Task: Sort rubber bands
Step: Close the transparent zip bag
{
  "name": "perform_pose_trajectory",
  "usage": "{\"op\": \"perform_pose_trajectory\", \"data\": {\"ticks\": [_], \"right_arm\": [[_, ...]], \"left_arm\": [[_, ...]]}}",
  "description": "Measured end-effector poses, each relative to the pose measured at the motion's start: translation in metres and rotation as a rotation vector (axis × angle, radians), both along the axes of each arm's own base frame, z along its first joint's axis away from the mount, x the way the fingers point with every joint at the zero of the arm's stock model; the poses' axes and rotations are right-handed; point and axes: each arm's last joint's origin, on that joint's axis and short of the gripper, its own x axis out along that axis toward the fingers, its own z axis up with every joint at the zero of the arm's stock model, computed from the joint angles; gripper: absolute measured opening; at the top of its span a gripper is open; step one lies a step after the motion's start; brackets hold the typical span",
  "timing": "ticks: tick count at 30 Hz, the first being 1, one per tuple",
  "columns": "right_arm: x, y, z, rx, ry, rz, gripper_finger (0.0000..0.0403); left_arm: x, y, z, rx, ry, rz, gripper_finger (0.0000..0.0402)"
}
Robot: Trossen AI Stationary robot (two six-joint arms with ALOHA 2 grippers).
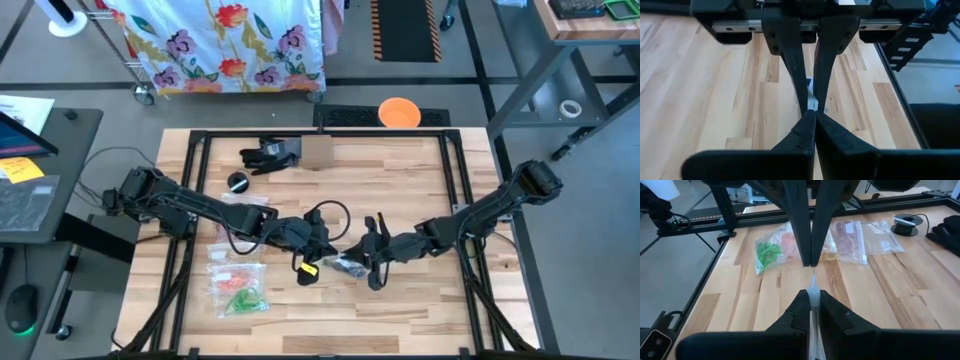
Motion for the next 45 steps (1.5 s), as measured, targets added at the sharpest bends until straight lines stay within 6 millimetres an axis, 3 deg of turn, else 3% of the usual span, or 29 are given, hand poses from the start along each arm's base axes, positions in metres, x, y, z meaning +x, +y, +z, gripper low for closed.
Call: {"op": "perform_pose_trajectory", "data": {"ticks": [5,13,19,23,39,42,45], "right_arm": [[0.000,0.000,0.001,0.003,-0.008,0.000,0.0017],[0.000,0.000,0.001,0.005,-0.009,0.003,0.0017],[0.001,0.000,0.002,0.006,-0.016,0.004,0.0017],[0.001,0.000,0.001,0.004,-0.009,0.005,0.0017],[0.000,0.001,0.001,0.003,-0.005,0.007,0.0017],[0.000,0.001,0.001,0.003,-0.004,0.007,0.0017],[0.000,0.001,0.001,0.002,-0.004,0.007,0.0017]], "left_arm": [[0.001,0.000,-0.003,0.044,0.000,-0.017,0.0039],[0.002,0.000,-0.003,0.041,-0.003,0.015,0.0151],[0.019,-0.005,-0.030,0.004,0.033,0.010,0.0199],[0.021,-0.001,-0.039,0.009,0.083,0.005,0.0200],[0.020,-0.001,-0.028,-0.042,0.050,-0.053,0.0193],[0.019,-0.001,-0.029,-0.037,0.056,-0.055,0.0158],[0.019,-0.001,-0.029,-0.036,0.057,-0.055,0.0085]]}}
